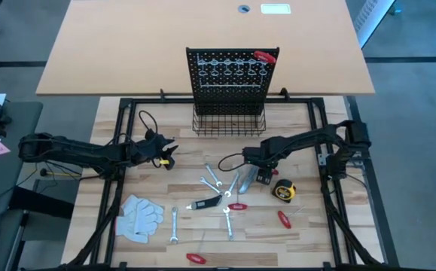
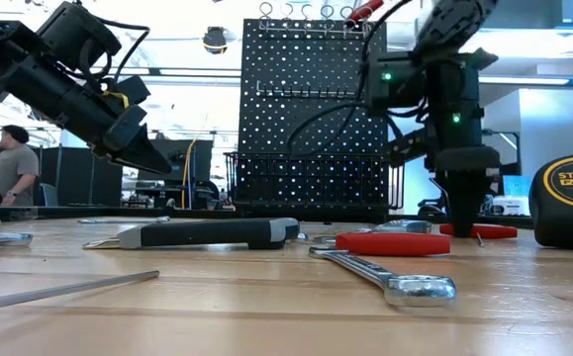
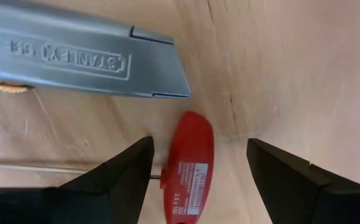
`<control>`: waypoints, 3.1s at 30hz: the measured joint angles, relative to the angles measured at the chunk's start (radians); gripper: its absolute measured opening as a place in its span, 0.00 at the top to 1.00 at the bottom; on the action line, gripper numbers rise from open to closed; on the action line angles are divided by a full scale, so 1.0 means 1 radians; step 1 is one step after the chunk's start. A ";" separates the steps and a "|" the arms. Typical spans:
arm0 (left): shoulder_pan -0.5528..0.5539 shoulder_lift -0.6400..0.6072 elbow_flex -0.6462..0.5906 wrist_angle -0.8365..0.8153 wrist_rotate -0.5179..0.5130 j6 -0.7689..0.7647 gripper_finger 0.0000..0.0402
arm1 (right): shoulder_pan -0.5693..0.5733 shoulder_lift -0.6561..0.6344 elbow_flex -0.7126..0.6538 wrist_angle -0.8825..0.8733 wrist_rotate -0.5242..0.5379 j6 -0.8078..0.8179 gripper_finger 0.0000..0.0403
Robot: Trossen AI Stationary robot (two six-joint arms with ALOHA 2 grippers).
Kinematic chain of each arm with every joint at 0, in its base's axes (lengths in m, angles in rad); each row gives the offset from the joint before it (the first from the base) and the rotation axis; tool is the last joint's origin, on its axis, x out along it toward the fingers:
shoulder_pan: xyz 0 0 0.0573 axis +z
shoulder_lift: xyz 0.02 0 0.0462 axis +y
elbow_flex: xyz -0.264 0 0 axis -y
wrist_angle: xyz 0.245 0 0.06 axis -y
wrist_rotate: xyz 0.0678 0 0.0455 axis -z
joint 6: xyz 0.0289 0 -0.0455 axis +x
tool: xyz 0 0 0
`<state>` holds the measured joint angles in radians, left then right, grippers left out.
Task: Hang tools onto peg board
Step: Hang the red allen wrench on the pegboard
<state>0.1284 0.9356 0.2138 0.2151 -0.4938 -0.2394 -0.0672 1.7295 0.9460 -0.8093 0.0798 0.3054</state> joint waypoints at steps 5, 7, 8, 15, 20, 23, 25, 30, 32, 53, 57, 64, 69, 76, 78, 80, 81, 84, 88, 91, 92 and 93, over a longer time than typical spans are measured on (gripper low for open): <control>0.000 0.000 0.000 -0.001 0.000 0.000 0.66 | -0.037 -0.032 -0.089 0.077 -0.035 0.000 0.40; 0.000 0.000 0.000 -0.001 0.000 0.000 0.66 | -0.041 -0.049 -0.117 0.103 -0.034 0.000 0.47; 0.000 0.000 0.000 0.000 0.000 0.000 0.66 | -0.041 -0.056 -0.127 0.113 -0.033 0.000 0.50; 0.000 0.000 0.000 0.001 0.000 -0.002 0.66 | 0.022 -0.114 -0.186 0.224 0.029 -0.081 0.77; 0.000 0.000 0.000 0.001 0.001 -0.003 0.66 | 0.074 -0.221 -0.196 0.278 0.101 -0.098 0.77; 0.000 0.000 0.000 0.002 0.001 0.000 0.66 | 0.102 -0.317 -0.192 0.276 0.202 -0.106 0.77; -0.006 0.000 0.000 0.005 0.000 0.002 0.66 | 0.118 -0.364 -0.192 0.288 0.247 -0.123 0.77; -0.036 0.000 0.000 0.037 0.001 0.045 0.66 | 0.152 -0.511 -0.304 0.554 0.288 -0.222 0.77; -0.057 0.000 0.000 0.070 0.001 0.077 0.66 | 0.161 -0.561 -0.394 0.741 0.287 -0.281 0.77; -0.200 0.521 0.173 0.884 0.347 0.446 0.65 | 0.138 -0.334 -0.548 1.977 -0.166 -0.539 0.77; -0.200 0.655 0.294 0.885 0.395 0.523 0.63 | 0.137 -0.278 -0.489 1.988 -0.246 -0.548 0.77; -0.200 0.814 0.469 0.865 0.402 0.525 0.56 | 0.150 -0.225 -0.429 1.995 -0.347 -0.542 0.77; -0.207 0.854 0.526 0.838 0.437 0.491 0.52 | 0.165 -0.218 -0.427 1.994 -0.347 -0.543 0.77; -0.230 0.853 0.559 0.835 0.467 0.477 0.51 | 0.157 -0.218 -0.427 1.981 -0.336 -0.550 0.77; -0.236 0.853 0.568 0.840 0.471 0.469 0.51 | 0.153 -0.218 -0.427 1.969 -0.320 -0.550 0.77; -0.240 0.853 0.571 0.837 0.471 0.465 0.51 | 0.145 -0.218 -0.427 1.962 -0.313 -0.549 0.77; -0.241 0.853 0.572 0.837 0.471 0.461 0.51 | 0.142 -0.218 -0.427 1.962 -0.312 -0.550 0.77; -0.240 0.853 0.573 0.856 0.470 0.439 0.51 | 0.136 -0.218 -0.427 1.958 -0.310 -0.550 0.77; -0.240 0.853 0.573 0.860 0.470 0.431 0.51 | 0.135 -0.218 -0.427 1.942 -0.304 -0.549 0.77; -0.240 0.853 0.573 0.886 0.465 0.415 0.54 | 0.134 -0.218 -0.427 1.921 -0.286 -0.549 0.77; -0.240 0.853 0.573 0.886 0.463 0.413 0.56 | 0.134 -0.218 -0.427 1.920 -0.286 -0.549 0.77; -0.240 0.853 0.573 0.885 0.462 0.411 0.58 | 0.133 -0.218 -0.427 1.921 -0.285 -0.549 0.77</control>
<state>-0.1120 1.7885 0.7864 1.0999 -0.0316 0.1719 0.0662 1.5112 0.5186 1.1120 -0.2047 -0.2440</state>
